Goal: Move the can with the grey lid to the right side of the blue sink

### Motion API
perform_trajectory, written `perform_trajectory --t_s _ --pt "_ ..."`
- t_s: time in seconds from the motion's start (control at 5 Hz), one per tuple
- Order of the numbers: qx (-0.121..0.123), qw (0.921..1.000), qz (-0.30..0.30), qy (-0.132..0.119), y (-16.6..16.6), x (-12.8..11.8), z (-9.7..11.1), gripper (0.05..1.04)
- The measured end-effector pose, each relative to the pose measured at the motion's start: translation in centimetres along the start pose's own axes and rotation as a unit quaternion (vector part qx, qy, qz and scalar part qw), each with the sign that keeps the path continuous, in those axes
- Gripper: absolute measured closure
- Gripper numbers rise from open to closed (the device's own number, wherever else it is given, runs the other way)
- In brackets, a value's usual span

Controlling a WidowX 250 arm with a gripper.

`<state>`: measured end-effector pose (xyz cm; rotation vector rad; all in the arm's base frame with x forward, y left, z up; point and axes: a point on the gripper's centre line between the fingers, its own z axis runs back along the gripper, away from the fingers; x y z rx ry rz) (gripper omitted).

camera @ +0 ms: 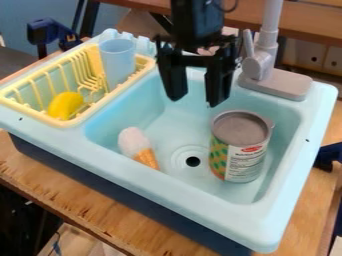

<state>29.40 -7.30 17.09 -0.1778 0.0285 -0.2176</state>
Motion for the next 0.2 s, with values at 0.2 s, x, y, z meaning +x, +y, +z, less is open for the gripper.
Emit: perform_trajectory --t_s 0.2 --pt "0.105 0.9944 0.000 0.012 0.67 -1.99 2.16 0.079"
